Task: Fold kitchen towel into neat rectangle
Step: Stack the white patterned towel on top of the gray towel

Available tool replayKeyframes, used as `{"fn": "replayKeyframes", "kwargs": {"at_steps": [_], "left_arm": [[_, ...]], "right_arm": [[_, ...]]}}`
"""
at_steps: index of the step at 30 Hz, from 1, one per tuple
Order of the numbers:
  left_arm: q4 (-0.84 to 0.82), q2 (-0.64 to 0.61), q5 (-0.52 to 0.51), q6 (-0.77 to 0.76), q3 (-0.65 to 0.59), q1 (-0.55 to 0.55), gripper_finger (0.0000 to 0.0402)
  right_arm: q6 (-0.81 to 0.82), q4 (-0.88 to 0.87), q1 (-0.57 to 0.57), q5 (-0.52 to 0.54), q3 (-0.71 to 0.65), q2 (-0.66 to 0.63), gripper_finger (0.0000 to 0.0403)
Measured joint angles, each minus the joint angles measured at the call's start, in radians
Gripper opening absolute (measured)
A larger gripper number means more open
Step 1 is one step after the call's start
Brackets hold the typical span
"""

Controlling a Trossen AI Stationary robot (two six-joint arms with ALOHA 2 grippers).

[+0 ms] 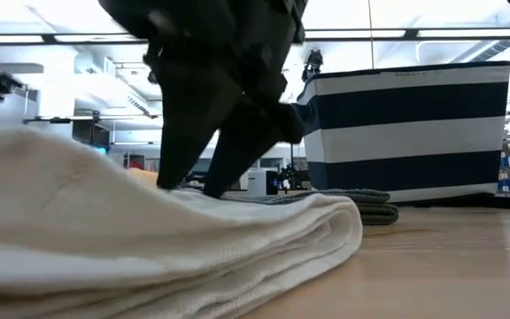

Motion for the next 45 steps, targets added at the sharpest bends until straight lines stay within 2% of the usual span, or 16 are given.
{"fn": "replayKeyframes", "kwargs": {"at_steps": [3,14,23,29,35,45], "left_arm": [[0.016,0.044,0.017,-0.048,0.009,0.0,0.0094],[0.015,0.051,0.048,-0.055,0.011,-0.001,0.0094],[0.027,0.053,0.053,-0.043,0.007,-0.001,0.0094],[0.035,0.054,0.054,-0.028,0.006,-0.01,0.0094],[0.034,0.054,0.05,-0.029,0.006,-0.01,0.0094],[0.039,0.054,0.04,-0.029,0.0,-0.011,0.0094]], "right_arm": [[-0.002,0.007,-0.03,-0.033,-0.005,-0.001,0.0216],[-0.015,0.238,-0.081,-0.345,-0.134,0.007,0.0211],[-0.026,0.252,-0.112,-0.397,-0.161,0.007,0.0213],[0.022,0.337,-0.171,-0.543,-0.237,0.005,0.0206],[0.03,0.485,-0.169,-0.555,-0.256,0.01,0.021],[0.029,0.485,-0.167,-0.552,-0.252,0.012,0.0195]]}}
